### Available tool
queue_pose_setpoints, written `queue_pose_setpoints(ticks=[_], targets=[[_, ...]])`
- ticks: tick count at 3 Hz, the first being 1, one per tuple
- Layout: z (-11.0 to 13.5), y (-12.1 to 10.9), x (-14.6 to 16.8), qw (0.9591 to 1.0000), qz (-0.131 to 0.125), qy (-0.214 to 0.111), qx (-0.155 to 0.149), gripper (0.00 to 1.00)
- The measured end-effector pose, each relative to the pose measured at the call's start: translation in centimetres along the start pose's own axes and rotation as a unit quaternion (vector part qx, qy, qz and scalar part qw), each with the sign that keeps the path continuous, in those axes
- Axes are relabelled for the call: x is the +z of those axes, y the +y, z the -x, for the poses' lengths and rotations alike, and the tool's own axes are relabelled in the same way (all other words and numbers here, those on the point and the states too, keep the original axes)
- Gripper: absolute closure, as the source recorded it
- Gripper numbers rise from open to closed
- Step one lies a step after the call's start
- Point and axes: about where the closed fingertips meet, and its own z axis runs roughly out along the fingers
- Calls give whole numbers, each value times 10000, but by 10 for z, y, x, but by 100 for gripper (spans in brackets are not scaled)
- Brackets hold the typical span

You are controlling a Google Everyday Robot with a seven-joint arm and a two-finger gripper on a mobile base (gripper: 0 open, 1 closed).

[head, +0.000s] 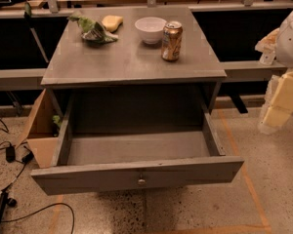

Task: Close top drawer

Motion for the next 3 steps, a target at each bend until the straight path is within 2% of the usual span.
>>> queue_pose_setpoints(ticks=[1, 2, 3], targets=[[0, 0, 0, 10000, -1, 0, 0, 0], [3, 0, 13, 9999, -46, -71, 67, 18], [9, 10, 56, 9989, 75, -435, 140, 42]])
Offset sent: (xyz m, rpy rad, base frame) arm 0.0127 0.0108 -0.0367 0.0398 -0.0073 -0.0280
